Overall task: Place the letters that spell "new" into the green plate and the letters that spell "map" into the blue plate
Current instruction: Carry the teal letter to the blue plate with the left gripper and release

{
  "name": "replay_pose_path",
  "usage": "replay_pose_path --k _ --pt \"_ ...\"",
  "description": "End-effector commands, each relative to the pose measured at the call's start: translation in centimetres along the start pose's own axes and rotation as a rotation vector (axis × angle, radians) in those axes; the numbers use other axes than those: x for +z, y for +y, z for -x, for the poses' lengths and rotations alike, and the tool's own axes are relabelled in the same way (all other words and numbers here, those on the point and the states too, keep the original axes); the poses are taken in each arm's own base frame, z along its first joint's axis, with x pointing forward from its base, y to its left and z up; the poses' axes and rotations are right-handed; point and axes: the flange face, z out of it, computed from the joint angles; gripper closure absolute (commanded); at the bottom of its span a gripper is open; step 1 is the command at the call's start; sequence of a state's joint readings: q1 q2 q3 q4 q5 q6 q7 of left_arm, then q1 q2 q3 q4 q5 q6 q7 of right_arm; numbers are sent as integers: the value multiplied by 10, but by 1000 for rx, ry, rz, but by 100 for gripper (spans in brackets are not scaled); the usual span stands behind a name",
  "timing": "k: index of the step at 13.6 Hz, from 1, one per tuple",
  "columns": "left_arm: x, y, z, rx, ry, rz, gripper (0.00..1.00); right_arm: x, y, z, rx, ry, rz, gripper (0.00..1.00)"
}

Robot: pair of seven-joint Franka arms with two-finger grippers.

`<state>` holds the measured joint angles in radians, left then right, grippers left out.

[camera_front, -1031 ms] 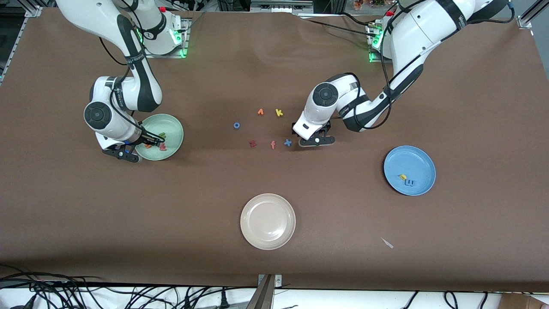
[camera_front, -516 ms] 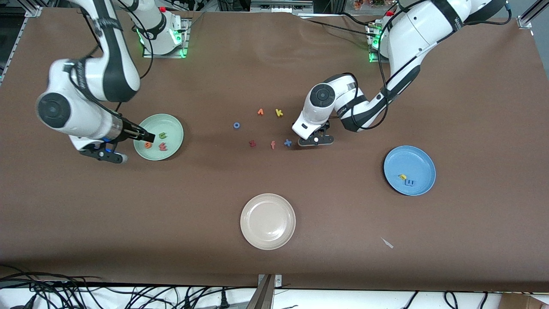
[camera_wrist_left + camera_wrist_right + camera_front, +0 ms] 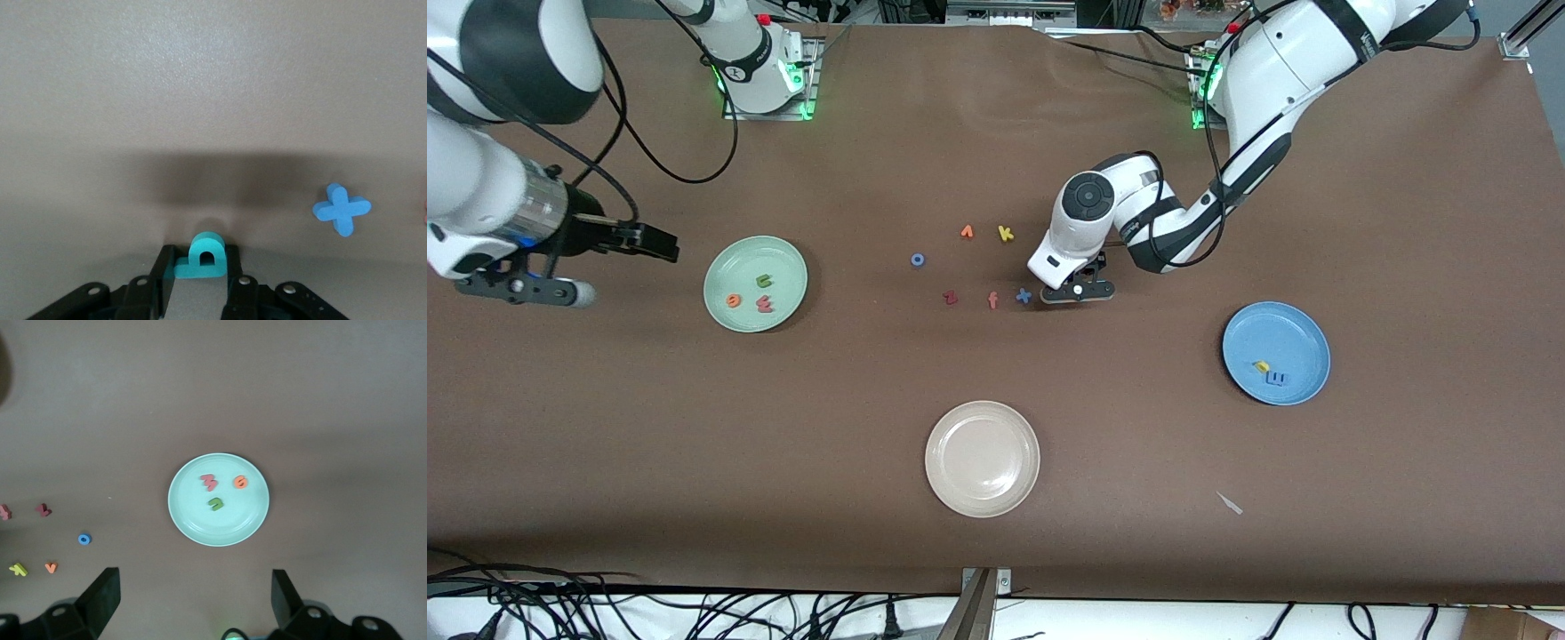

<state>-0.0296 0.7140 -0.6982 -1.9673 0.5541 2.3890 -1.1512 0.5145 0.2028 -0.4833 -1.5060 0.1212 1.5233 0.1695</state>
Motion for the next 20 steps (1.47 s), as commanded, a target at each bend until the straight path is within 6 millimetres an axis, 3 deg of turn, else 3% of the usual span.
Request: replay_pose_path --k 1,2,3,7,11,12,14,16,17,20 --pt "11 0 -1 7 11 -27 74 -34 50 -5 20 68 -80 0" --pt "10 1 -1 6 13 -26 76 -44 45 6 -1 79 -81 0" --pt "9 -1 -3 8 15 -25 79 -46 60 14 15 83 -50 0" --pt "-2 -7 -15 -5 30 -26 83 -35 45 59 -30 190 32 0" --pt "-31 -30 -57 13 -22 -95 82 -43 62 70 -30 174 28 0" --pt "-41 -43 -72 13 -16 -100 82 -42 63 67 -25 163 27 0" --pt "-64 -82 -100 51 -31 -89 82 -49 47 57 -52 182 27 0" --pt "-82 -126 -128 92 -23 -78 82 -47 51 56 -49 169 23 0" --pt "-87 -147 -137 116 -31 -90 82 -48 60 55 -31 171 8 0" --pt "-95 -222 -169 217 -52 -93 82 -46 59 55 -31 162 -4 0"
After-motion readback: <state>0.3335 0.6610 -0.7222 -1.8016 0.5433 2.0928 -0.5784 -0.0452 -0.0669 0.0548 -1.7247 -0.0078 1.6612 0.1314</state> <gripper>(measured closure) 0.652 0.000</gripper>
